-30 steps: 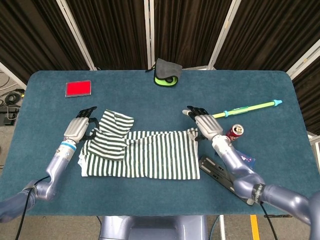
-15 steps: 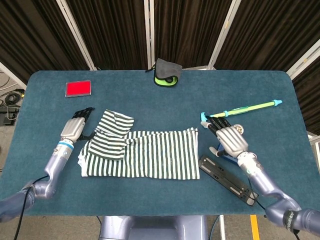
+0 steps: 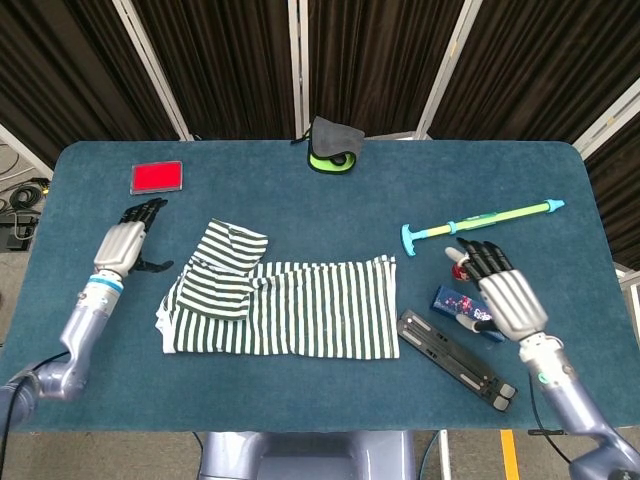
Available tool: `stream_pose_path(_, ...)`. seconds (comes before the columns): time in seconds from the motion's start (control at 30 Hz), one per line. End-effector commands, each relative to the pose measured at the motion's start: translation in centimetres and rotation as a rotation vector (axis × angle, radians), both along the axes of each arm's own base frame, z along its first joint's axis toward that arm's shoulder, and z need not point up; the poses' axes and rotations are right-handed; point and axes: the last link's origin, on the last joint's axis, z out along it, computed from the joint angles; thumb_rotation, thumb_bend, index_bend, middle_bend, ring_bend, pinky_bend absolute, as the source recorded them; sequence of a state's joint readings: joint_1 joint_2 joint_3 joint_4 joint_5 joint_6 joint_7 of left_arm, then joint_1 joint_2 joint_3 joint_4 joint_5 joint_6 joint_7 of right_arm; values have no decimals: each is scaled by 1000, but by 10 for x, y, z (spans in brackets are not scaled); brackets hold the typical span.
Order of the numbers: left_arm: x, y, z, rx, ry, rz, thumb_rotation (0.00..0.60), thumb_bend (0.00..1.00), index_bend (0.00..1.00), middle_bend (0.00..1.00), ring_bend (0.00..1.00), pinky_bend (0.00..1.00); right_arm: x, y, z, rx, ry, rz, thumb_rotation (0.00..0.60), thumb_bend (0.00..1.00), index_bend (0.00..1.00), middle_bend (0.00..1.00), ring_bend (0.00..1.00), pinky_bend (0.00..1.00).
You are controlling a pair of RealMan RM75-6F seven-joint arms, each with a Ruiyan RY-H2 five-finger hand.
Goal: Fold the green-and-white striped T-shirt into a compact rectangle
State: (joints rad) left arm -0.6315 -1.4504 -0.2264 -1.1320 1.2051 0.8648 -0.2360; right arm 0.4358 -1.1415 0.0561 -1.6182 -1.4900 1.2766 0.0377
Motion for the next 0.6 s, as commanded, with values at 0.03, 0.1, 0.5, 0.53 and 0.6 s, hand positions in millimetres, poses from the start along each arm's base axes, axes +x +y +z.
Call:
stream_pose_path(0.03, 8, 6, 18, -4, 31, -14, 600, 193, 0, 0, 0, 0, -10, 26, 14, -103, 9, 2, 600, 0, 85, 0, 0, 0)
stream_pose_path(0.1, 13, 10, 21, -12, 46, -21, 600, 193, 0, 0, 0, 0, -13, 34, 17, -131, -10, 1, 600, 0, 82, 0, 0, 0)
stream_pose_path(0.5, 56, 49, -5, -103, 65, -54, 600, 212, 0, 0, 0, 0, -38, 52, 17, -200, -47, -34, 600, 0, 82, 0, 0, 0)
stream_pose_path(0.53, 59, 52, -10, -109, 78, -59, 600, 215, 0, 0, 0, 0, -41, 52, 17, -203, -47, -40, 600, 0, 82, 0, 0, 0)
stream_pose_path(0.6, 63, 58, -18, -118, 101, -61, 600, 222, 0, 0, 0, 0, -45, 51, 18, -204, -34, -46, 600, 0, 83, 0, 0, 0)
